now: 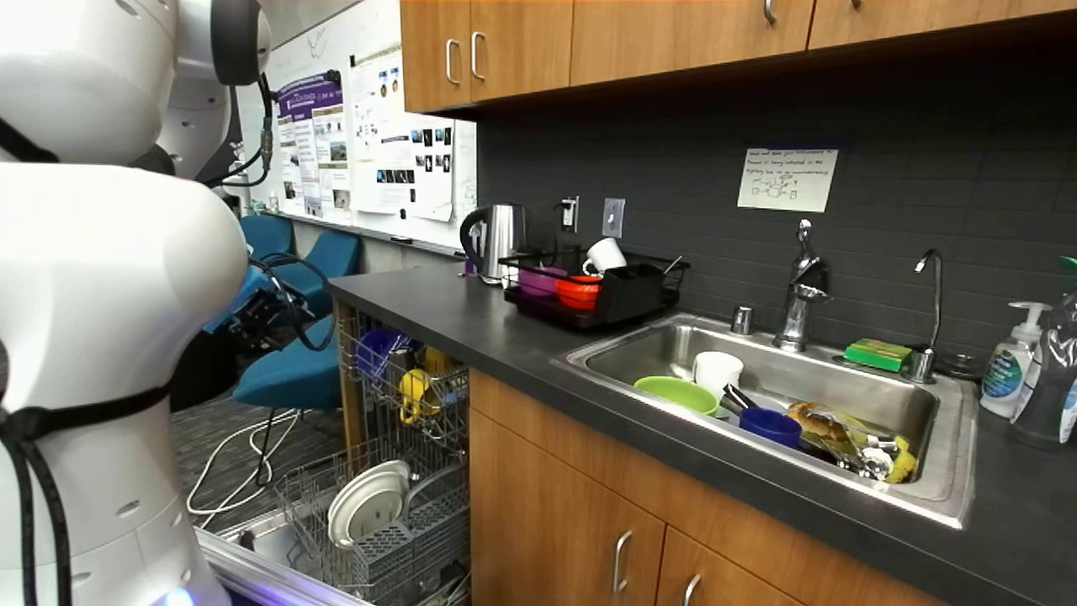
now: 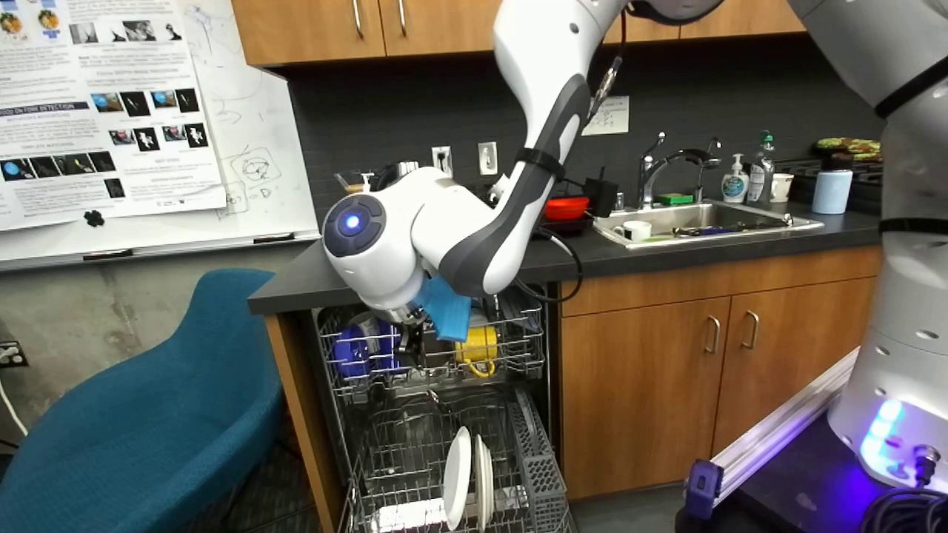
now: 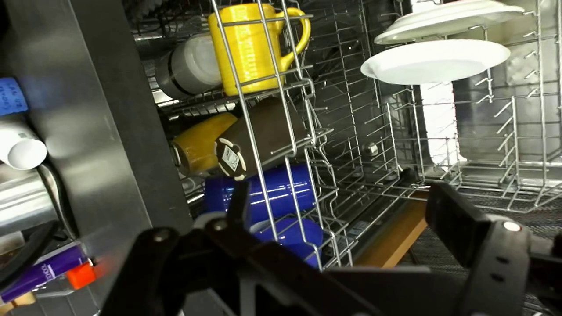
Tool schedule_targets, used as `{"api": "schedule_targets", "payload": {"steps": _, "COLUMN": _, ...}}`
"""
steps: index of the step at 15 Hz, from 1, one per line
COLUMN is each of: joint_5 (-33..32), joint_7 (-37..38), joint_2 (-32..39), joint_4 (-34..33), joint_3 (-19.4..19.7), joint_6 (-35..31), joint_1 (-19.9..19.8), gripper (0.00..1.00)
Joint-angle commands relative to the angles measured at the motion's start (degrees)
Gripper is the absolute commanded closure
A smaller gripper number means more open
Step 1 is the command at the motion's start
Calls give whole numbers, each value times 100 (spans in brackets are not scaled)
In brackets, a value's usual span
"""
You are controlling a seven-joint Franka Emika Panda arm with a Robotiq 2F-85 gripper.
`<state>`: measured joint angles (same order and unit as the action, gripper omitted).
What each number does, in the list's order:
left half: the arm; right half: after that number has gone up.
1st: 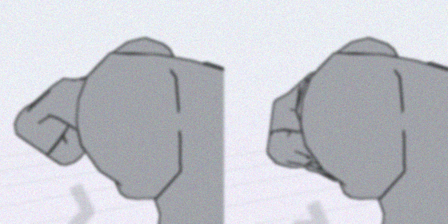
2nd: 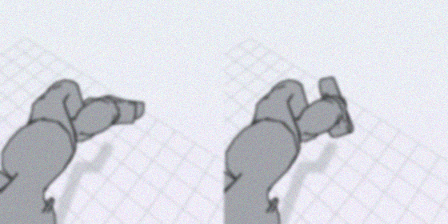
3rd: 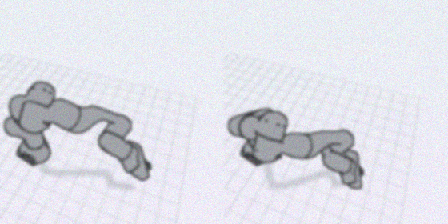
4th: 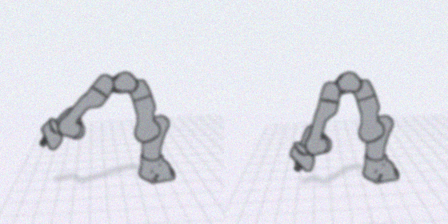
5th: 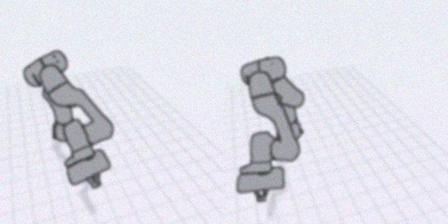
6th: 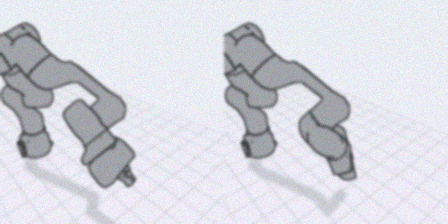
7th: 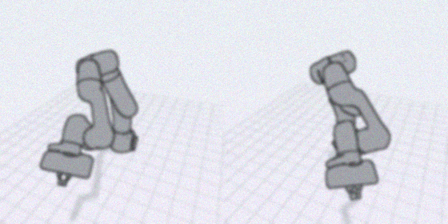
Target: Pull the top rack of the dishwasher out
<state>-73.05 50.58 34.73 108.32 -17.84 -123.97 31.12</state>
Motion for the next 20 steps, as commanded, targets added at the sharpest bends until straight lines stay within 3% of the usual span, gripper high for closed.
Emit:
{"api": "schedule_targets", "payload": {"steps": 1, "joint_5": -24, "joint_7": 44, "joint_2": 178, "joint_4": -178, "joint_3": 115, "joint_6": -3, "joint_1": -31, "gripper": 0}}
{"api": "schedule_targets", "payload": {"steps": 20, "joint_5": 45, "joint_7": -33, "joint_2": 167, "joint_4": -116, "joint_3": 103, "joint_6": 14, "joint_1": -75, "gripper": 0}}
